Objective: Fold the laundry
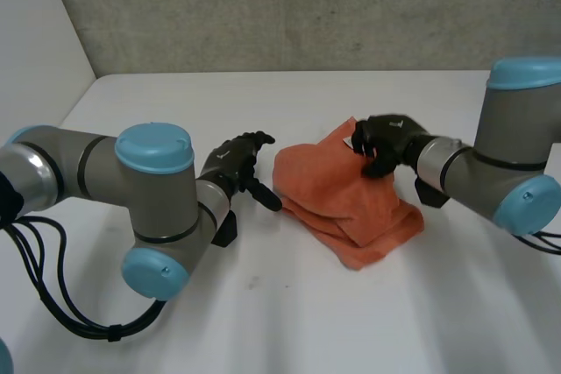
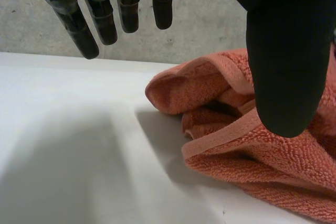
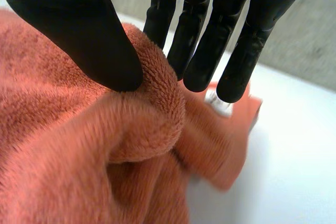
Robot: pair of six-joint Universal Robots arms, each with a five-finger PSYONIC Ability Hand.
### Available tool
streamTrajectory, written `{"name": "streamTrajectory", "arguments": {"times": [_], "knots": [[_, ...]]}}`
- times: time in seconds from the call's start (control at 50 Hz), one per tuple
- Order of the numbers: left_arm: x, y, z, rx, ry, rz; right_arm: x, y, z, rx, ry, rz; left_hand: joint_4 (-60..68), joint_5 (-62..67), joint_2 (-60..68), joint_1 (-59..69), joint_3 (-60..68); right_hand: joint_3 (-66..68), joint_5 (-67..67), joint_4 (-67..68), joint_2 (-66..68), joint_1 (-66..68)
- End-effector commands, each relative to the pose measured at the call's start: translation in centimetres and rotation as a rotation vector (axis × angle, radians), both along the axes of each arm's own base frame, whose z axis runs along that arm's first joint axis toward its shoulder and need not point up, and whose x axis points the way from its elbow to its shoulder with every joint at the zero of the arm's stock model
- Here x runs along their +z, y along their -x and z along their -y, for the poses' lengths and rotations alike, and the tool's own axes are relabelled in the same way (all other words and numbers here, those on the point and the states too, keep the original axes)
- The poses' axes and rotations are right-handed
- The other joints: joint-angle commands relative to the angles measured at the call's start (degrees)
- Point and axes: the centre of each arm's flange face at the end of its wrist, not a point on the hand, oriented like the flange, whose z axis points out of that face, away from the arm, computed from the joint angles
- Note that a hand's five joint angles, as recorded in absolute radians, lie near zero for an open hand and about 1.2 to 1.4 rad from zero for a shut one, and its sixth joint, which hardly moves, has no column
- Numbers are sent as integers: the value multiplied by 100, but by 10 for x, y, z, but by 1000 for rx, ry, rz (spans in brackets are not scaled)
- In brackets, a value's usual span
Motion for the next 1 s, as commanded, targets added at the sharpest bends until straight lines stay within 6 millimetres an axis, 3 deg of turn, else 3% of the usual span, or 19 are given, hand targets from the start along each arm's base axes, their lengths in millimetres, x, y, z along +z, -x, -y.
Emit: {"name": "streamTrajectory", "arguments": {"times": [0.02, 0.22, 0.36, 0.54, 0.6, 0.62, 0.66, 0.72, 0.84, 0.94, 1.0], "knots": [[2, -5, -6, -1, -12, 3, 72, 7, -11, -31, 146, 128, -169, -142, -178, -221, -185, 1272, 1539, 1229, 1262, 2550], [-5, -6, -7, 4, -47, -16, 128, 15, -51, -13, 253, 192, -271, -243, -280, -323, -287, 1272, 1539, 1229, 1262, 2550], [-7, 0, -10, -34, -82, -68, 139, 14, -82, 23, 267, 202, -220, -192, -229, -272, -236, 1272, 1539, 1229, 1262, 2550], [-9, 20, -21, -197, -115, -154, 136, 16, -98, 32, 256, 200, 233, 260, 223, 180, 217, 1272, 1539, 1229, 1262, 2550], [-14, 23, -22, -208, -125, -153, 134, 18, -96, 20, 261, 192, 2378, 2405, 2368, 2325, 2361, 1272, 1539, 1229, 1262, 2550], [-13, 22, -20, -191, -116, -153, 134, 18, -96, 20, 261, 192, 5018, 5046, 5009, 4966, 5002, 1272, 1539, 1229, 1262, 2550], [-10, 17, -14, -126, -92, -144, 135, 21, -93, 2, 273, 184, 6569, 6597, 6560, 6517, 6553, 1272, 1539, 1229, 1262, 2550], [0, 7, -3, -30, -47, -132, 132, 23, -90, -20, 281, 161, 6574, 6601, 6564, 6521, 6558, 1272, 1539, 1229, 1262, 2550], [60, -25, 19, 80, 100, -150, 114, 26, -95, -16, 266, 17, 6574, 6601, 6564, 6521, 6558, 1272, 1539, 1229, 1262, 2550], [84, -33, 11, 2, 185, -72, 81, 31, -125, 106, 147, -236, 6574, 6601, 6564, 6521, 6558, 1272, 1539, 1229, 1262, 2550], [89, -34, 1, -58, 221, 10, 60, 23, -159, 281, 12, -359, 6574, 6601, 6564, 6521, 6558, 1272, 1539, 1229, 1262, 2550]]}}
